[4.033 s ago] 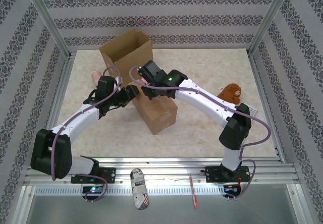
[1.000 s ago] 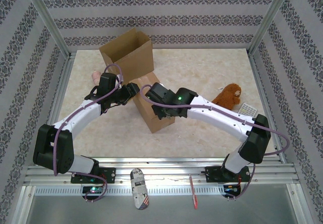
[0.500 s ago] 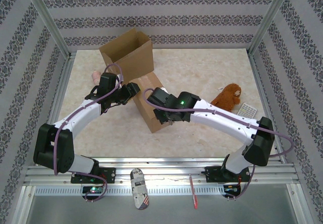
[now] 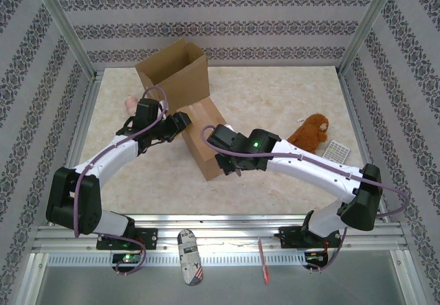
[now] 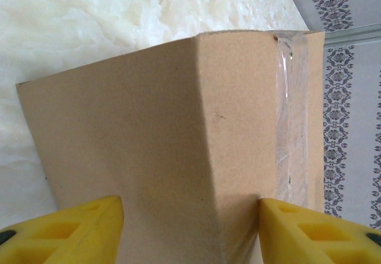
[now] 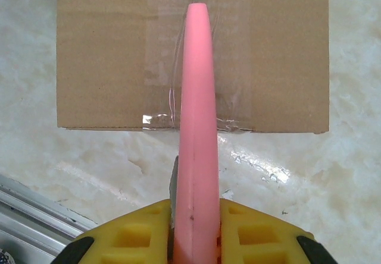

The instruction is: Unpack the express box

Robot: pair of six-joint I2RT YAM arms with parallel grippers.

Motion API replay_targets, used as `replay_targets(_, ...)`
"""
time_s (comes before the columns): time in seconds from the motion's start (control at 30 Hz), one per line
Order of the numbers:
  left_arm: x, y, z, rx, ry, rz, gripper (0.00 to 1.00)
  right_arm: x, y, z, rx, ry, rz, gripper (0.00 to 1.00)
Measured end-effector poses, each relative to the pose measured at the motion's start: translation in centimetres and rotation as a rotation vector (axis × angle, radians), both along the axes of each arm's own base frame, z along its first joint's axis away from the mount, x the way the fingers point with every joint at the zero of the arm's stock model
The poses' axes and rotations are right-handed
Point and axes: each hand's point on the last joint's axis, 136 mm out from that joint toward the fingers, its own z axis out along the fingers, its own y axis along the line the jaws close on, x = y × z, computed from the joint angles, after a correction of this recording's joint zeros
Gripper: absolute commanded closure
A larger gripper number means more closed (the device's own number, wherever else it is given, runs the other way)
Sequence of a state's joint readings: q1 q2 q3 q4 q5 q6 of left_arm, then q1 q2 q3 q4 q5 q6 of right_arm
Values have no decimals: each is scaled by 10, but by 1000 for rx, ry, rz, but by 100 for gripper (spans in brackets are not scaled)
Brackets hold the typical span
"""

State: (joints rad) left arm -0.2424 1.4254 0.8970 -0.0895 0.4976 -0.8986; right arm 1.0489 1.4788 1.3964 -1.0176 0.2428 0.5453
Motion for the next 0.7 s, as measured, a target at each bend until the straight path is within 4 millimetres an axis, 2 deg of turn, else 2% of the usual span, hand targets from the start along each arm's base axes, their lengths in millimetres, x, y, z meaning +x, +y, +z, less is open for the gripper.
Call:
replay_targets(0.3,0,0,0,0,-1,0,40,-10,0,-2,1,10,-7,100)
replay_targets(0.7,1,-1,0,-1,2,-1,41,-35,-5,-1,1,39,-31,100)
